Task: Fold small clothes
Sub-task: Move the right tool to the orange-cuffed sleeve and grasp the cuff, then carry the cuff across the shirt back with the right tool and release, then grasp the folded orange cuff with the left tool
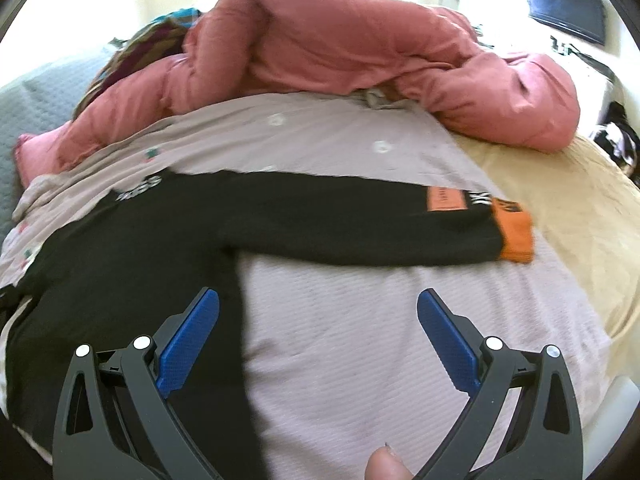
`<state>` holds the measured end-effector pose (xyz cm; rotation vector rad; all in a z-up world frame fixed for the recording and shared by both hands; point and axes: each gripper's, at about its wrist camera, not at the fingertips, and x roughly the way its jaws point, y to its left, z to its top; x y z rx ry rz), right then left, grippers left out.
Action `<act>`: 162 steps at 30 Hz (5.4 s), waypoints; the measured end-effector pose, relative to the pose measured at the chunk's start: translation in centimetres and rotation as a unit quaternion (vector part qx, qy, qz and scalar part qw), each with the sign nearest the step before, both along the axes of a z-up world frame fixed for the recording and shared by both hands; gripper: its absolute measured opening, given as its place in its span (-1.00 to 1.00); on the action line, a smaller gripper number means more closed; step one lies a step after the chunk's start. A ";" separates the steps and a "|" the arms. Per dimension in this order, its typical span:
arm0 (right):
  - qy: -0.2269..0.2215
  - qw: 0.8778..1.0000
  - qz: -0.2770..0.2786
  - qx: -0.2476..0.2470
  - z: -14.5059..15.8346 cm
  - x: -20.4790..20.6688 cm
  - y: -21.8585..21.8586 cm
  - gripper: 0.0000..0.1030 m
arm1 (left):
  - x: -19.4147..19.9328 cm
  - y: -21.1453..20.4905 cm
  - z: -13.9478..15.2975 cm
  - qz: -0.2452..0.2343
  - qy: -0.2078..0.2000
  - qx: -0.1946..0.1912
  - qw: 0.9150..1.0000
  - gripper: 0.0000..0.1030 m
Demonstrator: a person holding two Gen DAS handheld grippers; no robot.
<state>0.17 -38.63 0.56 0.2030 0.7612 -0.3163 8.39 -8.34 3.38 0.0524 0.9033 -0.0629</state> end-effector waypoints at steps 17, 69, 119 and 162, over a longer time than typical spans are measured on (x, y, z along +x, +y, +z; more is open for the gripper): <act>0.017 0.994 -0.104 0.000 -0.2 0.6 -12.5 0.92 | 3.4 -2.7 -0.9 -0.007 0.002 0.012 1.000 0.83; -0.023 0.997 -0.057 0.057 4.4 6.4 -11.5 -0.85 | 11.9 -1.1 -6.4 -0.050 -0.008 -0.064 0.997 0.83; -0.020 0.952 0.261 0.158 6.9 21.3 19.5 -0.67 | 11.2 1.8 -6.8 -0.121 0.033 -0.227 0.966 0.49; 0.034 0.988 0.138 -0.057 0.7 14.8 11.0 0.10 | 13.8 10.4 -4.7 -0.047 -0.003 -0.247 0.968 -0.88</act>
